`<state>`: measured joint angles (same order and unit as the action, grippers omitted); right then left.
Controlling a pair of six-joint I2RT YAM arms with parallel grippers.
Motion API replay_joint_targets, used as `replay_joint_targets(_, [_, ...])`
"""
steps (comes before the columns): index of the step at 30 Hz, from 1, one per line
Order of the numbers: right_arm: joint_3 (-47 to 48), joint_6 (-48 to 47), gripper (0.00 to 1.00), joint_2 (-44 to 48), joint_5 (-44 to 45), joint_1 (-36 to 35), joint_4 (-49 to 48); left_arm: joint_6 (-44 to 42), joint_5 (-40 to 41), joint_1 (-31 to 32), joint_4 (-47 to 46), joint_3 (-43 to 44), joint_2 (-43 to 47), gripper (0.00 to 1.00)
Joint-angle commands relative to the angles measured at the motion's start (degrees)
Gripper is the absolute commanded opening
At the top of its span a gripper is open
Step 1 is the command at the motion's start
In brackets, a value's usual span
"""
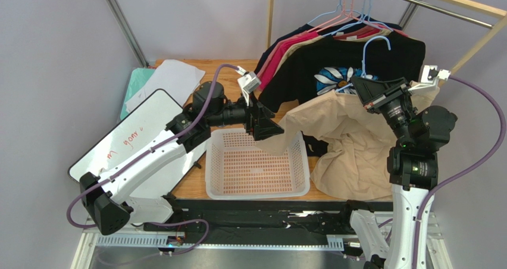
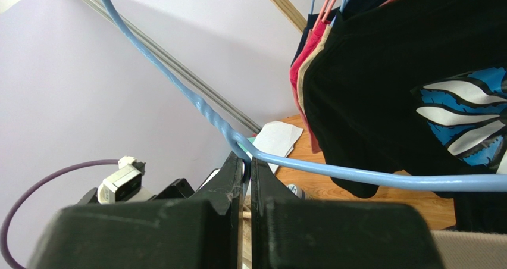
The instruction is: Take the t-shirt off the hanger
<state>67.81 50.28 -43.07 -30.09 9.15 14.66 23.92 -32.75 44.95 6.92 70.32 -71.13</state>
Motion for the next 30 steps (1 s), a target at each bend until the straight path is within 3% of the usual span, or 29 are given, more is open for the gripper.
replay_joint_targets(1, [1.3,1.6,0.0,1.0,-1.4,-0.1,-0.5,-0.2,-2.7,0.7,-5.0,-1.2,-2.3,0.88])
replay_joint_targets(7, [1.4,2.2,0.0,1.8,-1.2,-0.1,-1.1,-0.9,2.1,1.3,-4.1,0.0,-7.7,0.74])
replay_joint_targets(10, [1.3,1.9,0.0,2.3,-0.1,-0.1,-0.9,-1.1,6.8,1.3,-1.7,0.7,-9.5,0.44])
replay_joint_targets(11, [1.3,1.4,0.0,2.7,1.2,-0.1,-0.1,-1.2,8.1,1.3,-0.9,1.2,-9.6,0.14])
replay_joint_targets(12, [1.2,1.0,0.0,2.9,2.1,-0.1,0.7,-1.1,9.8,1.3,0.9,1.3,-9.5,0.0])
replay_joint_targets(15, [0.0,-0.4,0.0,4.6,7.3,-0.1,3.1,-0.1,15.7,1.3,1.9,0.3,-6.8,0.0])
replay_joint_targets(19, [-2.6,-0.1,0.0,8.2,17.4,-0.1,5.0,4.4,31.5,1.2,2.0,-4.0,0.5,0.0])
replay_joint_targets(22, [-4.3,0.7,0.0,10.9,25.7,-0.1,5.9,7.4,38.9,0.8,0.4,-8.1,6.6,0.0])
replay_joint_targets(30, [-5.7,5.2,0.0,14.7,36.3,-0.1,8.5,13.0,45.5,-1.4,6.0,-7.2,7.4,0.0])
